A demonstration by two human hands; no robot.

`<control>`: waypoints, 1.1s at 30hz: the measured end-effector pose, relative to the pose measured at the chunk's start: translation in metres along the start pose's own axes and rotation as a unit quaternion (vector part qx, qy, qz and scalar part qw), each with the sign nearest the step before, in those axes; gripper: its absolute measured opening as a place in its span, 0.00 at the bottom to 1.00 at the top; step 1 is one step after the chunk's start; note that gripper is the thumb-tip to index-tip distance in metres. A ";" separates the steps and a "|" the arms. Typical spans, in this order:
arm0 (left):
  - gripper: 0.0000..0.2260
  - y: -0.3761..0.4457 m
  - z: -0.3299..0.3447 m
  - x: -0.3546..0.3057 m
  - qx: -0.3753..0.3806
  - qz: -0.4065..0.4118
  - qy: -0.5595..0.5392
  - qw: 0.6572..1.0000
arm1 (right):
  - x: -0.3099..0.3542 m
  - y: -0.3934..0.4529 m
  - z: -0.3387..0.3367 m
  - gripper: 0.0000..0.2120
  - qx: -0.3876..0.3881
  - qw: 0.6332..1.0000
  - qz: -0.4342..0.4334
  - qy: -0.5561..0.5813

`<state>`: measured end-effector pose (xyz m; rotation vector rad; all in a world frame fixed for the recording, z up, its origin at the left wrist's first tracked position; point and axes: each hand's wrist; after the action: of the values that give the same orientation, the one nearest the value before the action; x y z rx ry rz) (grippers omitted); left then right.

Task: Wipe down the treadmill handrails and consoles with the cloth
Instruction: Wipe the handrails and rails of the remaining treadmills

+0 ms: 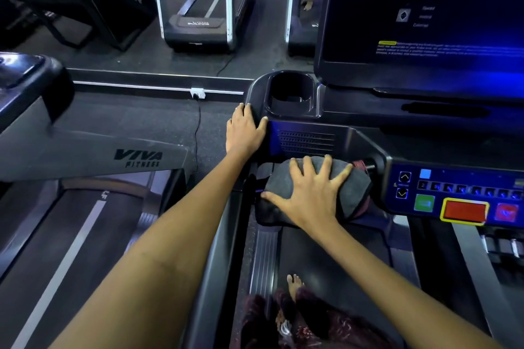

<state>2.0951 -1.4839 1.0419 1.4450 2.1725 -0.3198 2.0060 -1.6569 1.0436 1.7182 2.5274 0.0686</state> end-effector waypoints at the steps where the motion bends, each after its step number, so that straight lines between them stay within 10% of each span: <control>1: 0.27 0.000 0.000 0.000 0.001 0.000 0.001 1.000 | 0.006 0.002 0.001 0.42 0.013 1.000 -0.016 -0.005; 11: 0.28 0.000 0.001 0.000 0.006 0.003 0.008 1.000 | -0.025 -0.011 0.024 0.39 -0.110 0.956 -0.259 -0.087; 18: 0.28 0.000 0.000 0.000 0.001 -0.004 0.007 1.000 | 0.029 -0.003 0.022 0.24 -0.095 0.972 -0.189 -0.102; 27: 0.27 -0.001 -0.001 0.000 0.002 -0.005 0.010 1.000 | -0.045 -0.005 0.009 0.35 -0.106 0.985 -0.109 -0.087; 33: 0.27 0.001 0.000 -0.001 -0.007 -0.002 0.005 1.000 | 0.000 -0.010 0.010 0.25 -0.082 0.993 -0.036 -0.075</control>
<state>2.0964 -1.4845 1.0431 1.4376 2.1804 -0.2985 1.9974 -1.6612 1.0331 1.5094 2.3996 0.1333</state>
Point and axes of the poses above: each hand's wrist, its own y-axis towards the middle knuckle, its own z-axis out of the palm, x = y × z, and after that the axes turned 1 degree about -y, right-handed
